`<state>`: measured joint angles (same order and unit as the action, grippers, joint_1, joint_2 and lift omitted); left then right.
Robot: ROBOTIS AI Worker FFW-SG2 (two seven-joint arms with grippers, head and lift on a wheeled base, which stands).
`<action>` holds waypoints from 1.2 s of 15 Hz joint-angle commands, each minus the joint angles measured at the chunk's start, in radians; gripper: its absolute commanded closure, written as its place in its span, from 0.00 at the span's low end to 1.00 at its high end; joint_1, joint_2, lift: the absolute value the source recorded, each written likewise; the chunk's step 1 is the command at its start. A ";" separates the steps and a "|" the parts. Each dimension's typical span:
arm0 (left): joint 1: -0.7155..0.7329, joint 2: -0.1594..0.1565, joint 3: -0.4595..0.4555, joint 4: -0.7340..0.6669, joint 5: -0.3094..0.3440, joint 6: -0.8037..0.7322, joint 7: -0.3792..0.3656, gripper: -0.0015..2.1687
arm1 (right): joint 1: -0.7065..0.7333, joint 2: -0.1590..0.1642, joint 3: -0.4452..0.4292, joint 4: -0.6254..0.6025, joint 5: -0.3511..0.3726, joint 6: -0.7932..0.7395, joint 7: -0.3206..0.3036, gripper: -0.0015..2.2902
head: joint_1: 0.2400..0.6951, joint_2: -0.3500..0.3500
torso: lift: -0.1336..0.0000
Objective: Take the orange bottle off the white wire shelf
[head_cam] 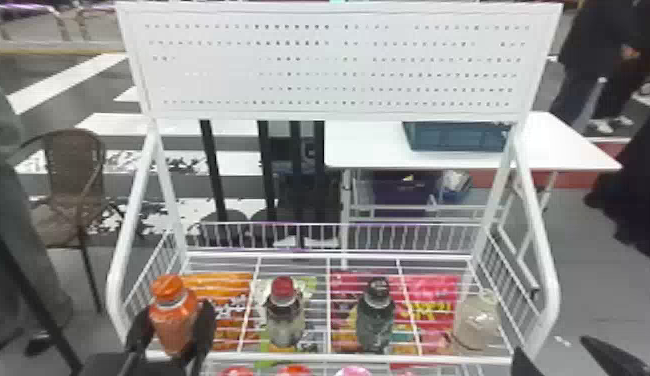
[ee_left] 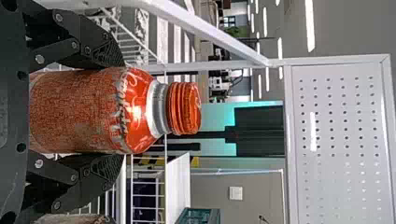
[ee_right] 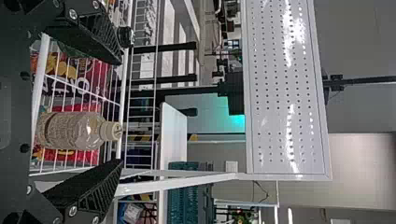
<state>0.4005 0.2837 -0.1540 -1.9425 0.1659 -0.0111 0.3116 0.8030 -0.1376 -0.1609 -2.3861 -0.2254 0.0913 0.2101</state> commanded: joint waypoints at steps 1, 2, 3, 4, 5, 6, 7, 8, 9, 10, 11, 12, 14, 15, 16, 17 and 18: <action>0.083 0.000 0.030 -0.102 -0.023 0.017 0.001 0.25 | -0.008 -0.002 0.004 0.008 0.000 0.000 0.000 0.07 | 0.57 0.50 | 1.00; 0.118 0.000 0.044 -0.142 -0.034 0.017 0.000 0.25 | -0.011 -0.002 0.006 0.013 0.000 0.000 0.000 0.07 | 0.57 0.50 | 1.00; 0.146 0.000 0.048 -0.177 -0.059 0.017 0.000 0.25 | -0.011 -0.002 0.006 0.013 0.000 0.000 0.000 0.07 | 0.57 0.50 | 1.00; 0.175 0.000 0.067 -0.207 -0.072 0.013 0.000 0.25 | -0.011 -0.002 0.007 0.012 0.000 0.000 0.000 0.07 | 0.57 0.50 | 1.00; 0.195 -0.001 0.077 -0.237 -0.072 0.013 0.000 0.25 | -0.011 -0.002 0.007 0.010 0.000 0.000 0.000 0.07 | 0.57 0.50 | 1.00; 0.224 -0.004 0.099 -0.265 -0.072 0.017 -0.005 0.25 | -0.010 -0.002 0.006 0.010 0.000 0.000 0.000 0.07 | 0.57 0.50 | 1.00; 0.256 -0.004 0.117 -0.302 -0.071 0.017 -0.008 0.25 | -0.008 -0.002 0.004 0.008 0.000 0.000 0.000 0.07 | 0.57 0.50 | 1.00; 0.285 -0.009 0.125 -0.335 -0.072 0.017 -0.011 0.25 | -0.005 -0.002 0.003 0.008 0.000 0.000 0.002 0.07 | 0.57 0.50 | 1.00; 0.317 -0.009 0.133 -0.368 -0.072 0.017 -0.014 0.25 | -0.004 -0.002 0.001 0.008 -0.002 0.000 0.002 0.07 | 0.57 0.50 | 1.00; 0.333 -0.011 0.136 -0.385 -0.069 0.017 -0.020 0.25 | -0.004 -0.002 0.000 0.010 -0.002 0.000 0.002 0.07 | 0.57 0.50 | 1.00; 0.339 -0.011 0.136 -0.392 -0.069 0.017 -0.022 0.25 | -0.004 0.000 0.000 0.012 0.000 0.000 0.002 0.07 | 0.57 0.50 | 1.00; 0.343 -0.011 0.137 -0.400 -0.069 0.023 -0.023 0.25 | -0.004 0.000 0.001 0.010 0.001 0.000 0.002 0.07 | 0.57 0.50 | 1.00; 0.348 -0.011 0.143 -0.414 -0.066 0.023 -0.023 0.25 | -0.002 0.000 0.001 0.005 0.000 0.000 0.002 0.07 | 0.57 0.50 | 1.00; 0.348 -0.011 0.146 -0.414 -0.065 0.023 -0.023 0.25 | 0.001 0.000 0.001 0.004 0.000 0.000 0.002 0.07 | 0.57 0.50 | 1.00; 0.348 -0.012 0.146 -0.414 -0.065 0.023 -0.023 0.25 | 0.002 0.000 0.000 0.002 0.000 0.000 0.002 0.07 | 0.57 0.50 | 1.00; 0.348 -0.012 0.146 -0.414 -0.065 0.023 -0.025 0.25 | 0.004 0.000 0.000 0.002 -0.002 0.000 0.002 0.07 | 0.57 0.50 | 1.00; 0.347 -0.012 0.146 -0.414 -0.065 0.023 -0.023 0.25 | 0.004 0.000 0.000 0.001 0.000 0.000 0.002 0.07 | 0.57 0.50 | 1.00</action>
<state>0.7483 0.2720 -0.0079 -2.3560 0.1011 0.0116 0.2880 0.8060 -0.1381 -0.1608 -2.3838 -0.2256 0.0914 0.2117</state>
